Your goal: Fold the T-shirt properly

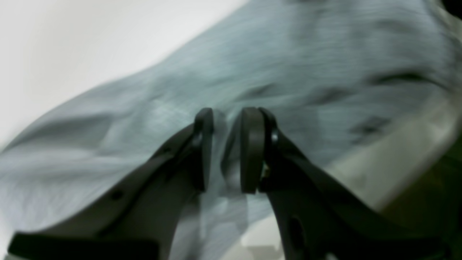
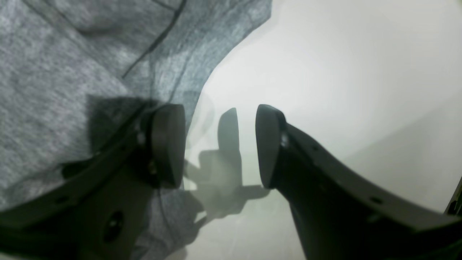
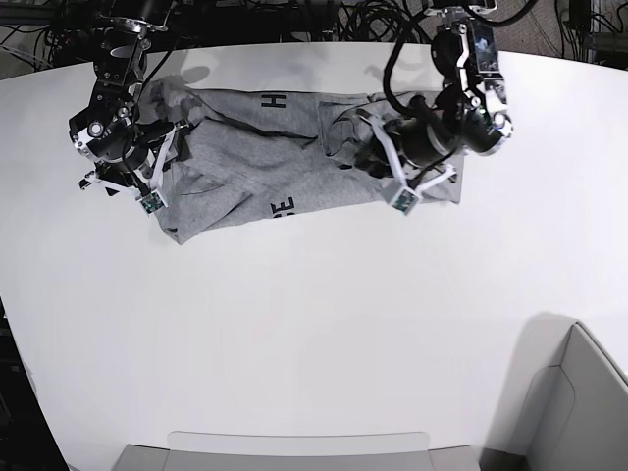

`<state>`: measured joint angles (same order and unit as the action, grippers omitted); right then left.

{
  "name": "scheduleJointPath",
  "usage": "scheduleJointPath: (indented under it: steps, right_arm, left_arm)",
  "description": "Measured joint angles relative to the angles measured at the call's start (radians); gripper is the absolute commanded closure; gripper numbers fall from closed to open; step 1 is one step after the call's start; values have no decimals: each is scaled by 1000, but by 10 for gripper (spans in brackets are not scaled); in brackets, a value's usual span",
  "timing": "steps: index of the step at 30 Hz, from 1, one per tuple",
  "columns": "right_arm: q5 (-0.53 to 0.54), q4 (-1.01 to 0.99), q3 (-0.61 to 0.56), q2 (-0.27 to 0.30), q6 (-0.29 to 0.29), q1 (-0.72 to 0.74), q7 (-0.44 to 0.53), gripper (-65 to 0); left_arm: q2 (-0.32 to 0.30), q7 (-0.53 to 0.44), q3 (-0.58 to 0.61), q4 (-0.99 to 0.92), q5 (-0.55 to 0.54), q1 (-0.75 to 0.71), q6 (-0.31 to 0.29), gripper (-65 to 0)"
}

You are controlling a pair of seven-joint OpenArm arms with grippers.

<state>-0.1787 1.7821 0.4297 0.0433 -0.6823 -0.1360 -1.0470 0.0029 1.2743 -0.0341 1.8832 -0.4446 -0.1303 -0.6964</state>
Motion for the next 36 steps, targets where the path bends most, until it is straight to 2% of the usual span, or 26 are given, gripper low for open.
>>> scheduleJointPath:
  steps: [5,8,12,17,19,22,24,26,30,33,36]
  right_arm:
    - [-1,0,0,0,0,0,0,-310]
    - [6,1,13,-3,0,1,0,-310]
    - [21,38,103,-15,0,28,-11,-310]
    - [200,126,167,-22,0,32,-5,-312]
    - [257,127,203,-23,0,34,-54,-313]
    - [243,124,259,-8,0,57,-217,-316]
    - [254,119,268,16,0,77,-274,-338]
    - [265,100,306,10,0,103,-315,-366]
    - [251,-27,400,19,0,114,-337,-406]
    - [258,-174,397,24,0,120,-326,-405]
    - [269,-238,389,50,0,140,-339,-405]
  left_arm:
    - [2,-1,95,0,-1,0,0,-130]
    - [-1,1,90,0,3,0,0,-130]
    - [-1,5,32,83,6,-5,1,-130]
    - [-4,4,-65,129,9,-31,0,-131]
    - [-7,11,-72,124,18,-43,0,-131]
    - [-5,3,-66,124,7,-36,0,-132]
    - [-3,3,-66,124,5,-43,0,-132]
    - [-3,5,-66,123,6,-60,0,-132]
    - [-6,3,-66,119,9,-60,0,-133]
    - [-3,3,-66,119,5,-63,0,-133]
    - [-6,5,-66,119,7,-74,0,-133]
